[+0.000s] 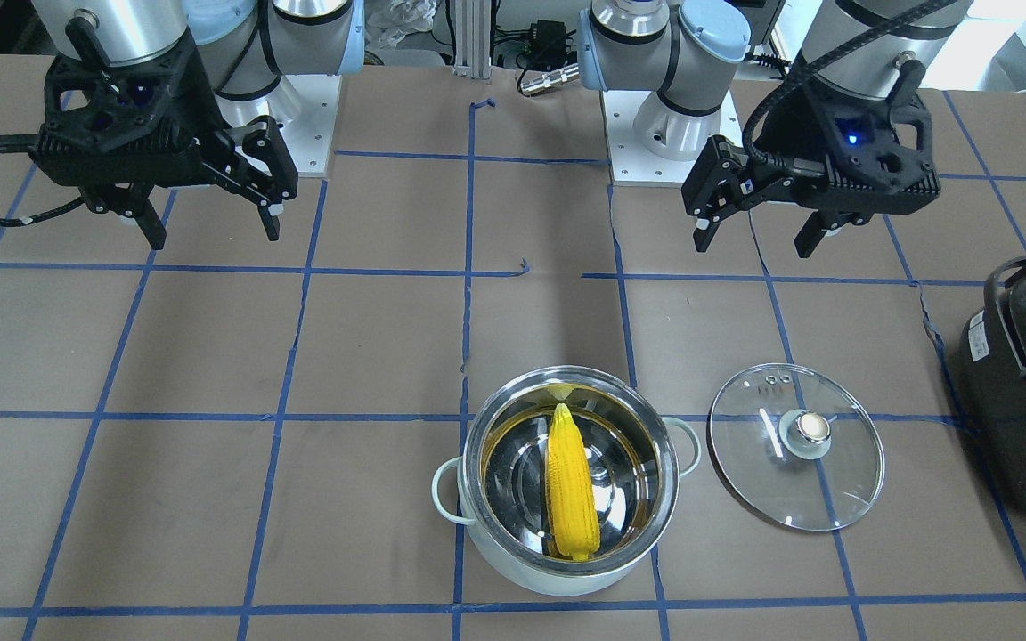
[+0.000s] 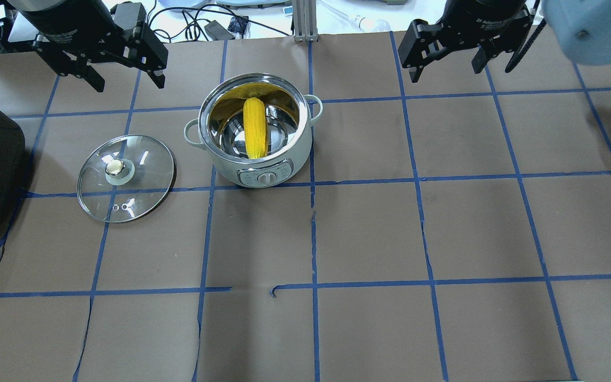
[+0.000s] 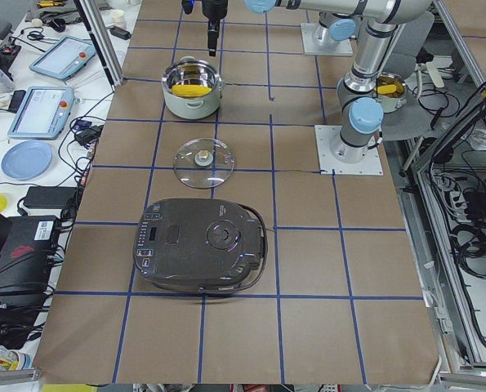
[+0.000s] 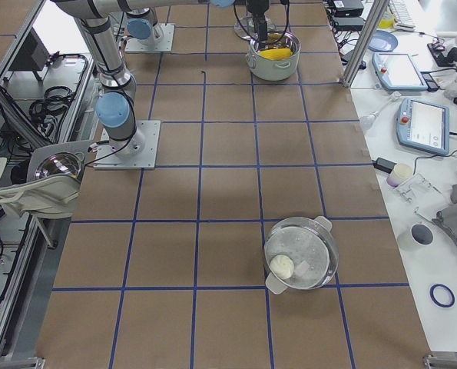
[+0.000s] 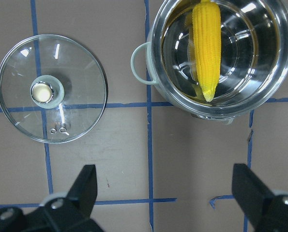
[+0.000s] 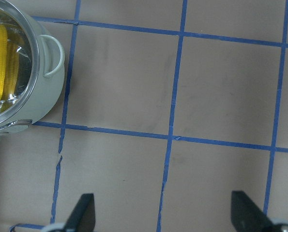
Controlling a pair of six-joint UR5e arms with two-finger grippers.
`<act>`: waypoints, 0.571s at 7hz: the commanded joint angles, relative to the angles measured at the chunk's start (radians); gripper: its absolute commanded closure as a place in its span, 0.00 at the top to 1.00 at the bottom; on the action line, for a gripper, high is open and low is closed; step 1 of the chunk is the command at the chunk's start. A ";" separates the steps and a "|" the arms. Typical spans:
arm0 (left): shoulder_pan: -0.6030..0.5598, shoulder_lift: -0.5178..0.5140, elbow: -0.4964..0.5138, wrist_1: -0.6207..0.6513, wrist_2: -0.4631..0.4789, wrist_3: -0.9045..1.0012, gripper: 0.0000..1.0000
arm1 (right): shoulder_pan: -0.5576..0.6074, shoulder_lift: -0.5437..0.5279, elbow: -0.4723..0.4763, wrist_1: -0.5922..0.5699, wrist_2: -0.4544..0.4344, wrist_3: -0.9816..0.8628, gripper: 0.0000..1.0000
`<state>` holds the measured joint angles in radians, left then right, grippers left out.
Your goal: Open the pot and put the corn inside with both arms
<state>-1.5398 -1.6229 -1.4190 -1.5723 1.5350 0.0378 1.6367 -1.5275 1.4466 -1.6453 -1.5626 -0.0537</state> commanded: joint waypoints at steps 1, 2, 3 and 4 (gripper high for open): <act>-0.002 0.001 0.000 0.000 -0.001 0.001 1.00 | 0.000 0.000 0.000 -0.001 0.000 0.000 1.00; 0.000 0.001 0.000 0.000 -0.003 0.001 1.00 | 0.000 0.000 0.000 -0.001 0.001 0.000 1.00; -0.003 0.001 0.000 0.000 0.000 0.001 1.00 | 0.000 0.000 0.000 -0.001 0.001 0.000 1.00; 0.000 0.001 0.000 0.000 0.002 0.002 1.00 | 0.000 0.000 0.000 -0.001 0.001 0.000 1.00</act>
<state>-1.5416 -1.6215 -1.4189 -1.5723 1.5350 0.0387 1.6368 -1.5278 1.4466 -1.6459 -1.5618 -0.0537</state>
